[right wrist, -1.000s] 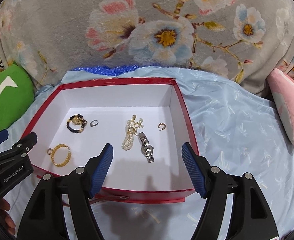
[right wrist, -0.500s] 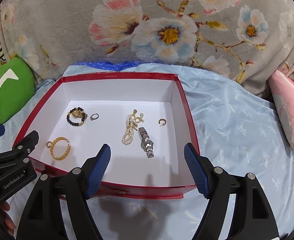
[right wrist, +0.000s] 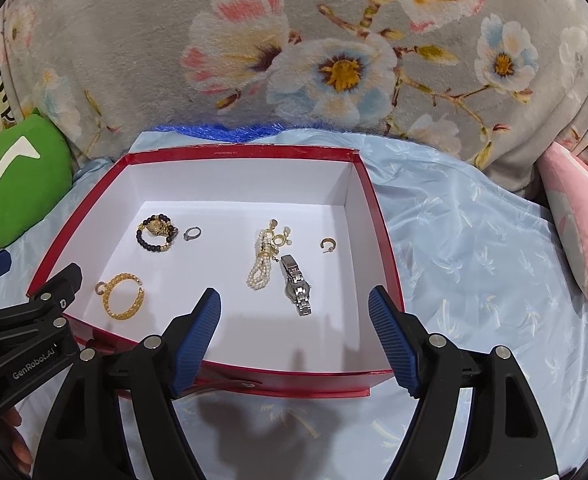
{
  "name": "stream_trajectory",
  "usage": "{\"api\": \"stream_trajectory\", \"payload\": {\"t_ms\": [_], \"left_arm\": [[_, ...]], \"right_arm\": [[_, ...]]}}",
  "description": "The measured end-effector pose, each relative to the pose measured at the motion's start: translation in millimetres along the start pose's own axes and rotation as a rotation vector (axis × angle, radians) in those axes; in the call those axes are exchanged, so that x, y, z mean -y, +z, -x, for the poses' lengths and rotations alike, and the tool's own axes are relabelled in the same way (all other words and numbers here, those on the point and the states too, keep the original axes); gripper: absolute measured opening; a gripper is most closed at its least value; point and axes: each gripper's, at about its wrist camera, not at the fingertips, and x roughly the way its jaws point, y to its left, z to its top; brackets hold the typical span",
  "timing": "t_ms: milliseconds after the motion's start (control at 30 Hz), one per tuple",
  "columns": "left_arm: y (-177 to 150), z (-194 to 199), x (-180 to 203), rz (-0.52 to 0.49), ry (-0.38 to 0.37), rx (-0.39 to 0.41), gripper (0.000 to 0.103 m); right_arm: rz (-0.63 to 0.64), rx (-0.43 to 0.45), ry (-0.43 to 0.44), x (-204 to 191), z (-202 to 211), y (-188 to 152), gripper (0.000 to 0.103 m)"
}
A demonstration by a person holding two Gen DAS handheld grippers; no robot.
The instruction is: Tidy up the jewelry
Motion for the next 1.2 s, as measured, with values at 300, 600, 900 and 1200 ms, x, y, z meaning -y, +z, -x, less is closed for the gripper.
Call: {"api": "stream_trajectory", "payload": {"t_ms": [300, 600, 900, 1200], "left_arm": [[-1.4, -1.9, 0.2, 0.007, 0.011, -0.006, 0.091], [-1.5, -1.8, -0.6, 0.003, 0.017, -0.004, 0.092], [-2.3, -2.0, -1.0, 0.001, 0.029, -0.003, 0.092], [-2.7, -1.6, -1.0, 0.004, 0.026, -0.004, 0.092]], "right_arm": [[0.006, 0.005, 0.0, -3.9, 1.1, 0.7, 0.074], [0.006, 0.006, -0.001, -4.8, 1.2, 0.3, 0.074], [0.008, 0.005, 0.0, -4.9, 1.5, 0.2, 0.074], [0.007, 0.006, 0.0, -4.7, 1.8, -0.5, 0.075]]}}
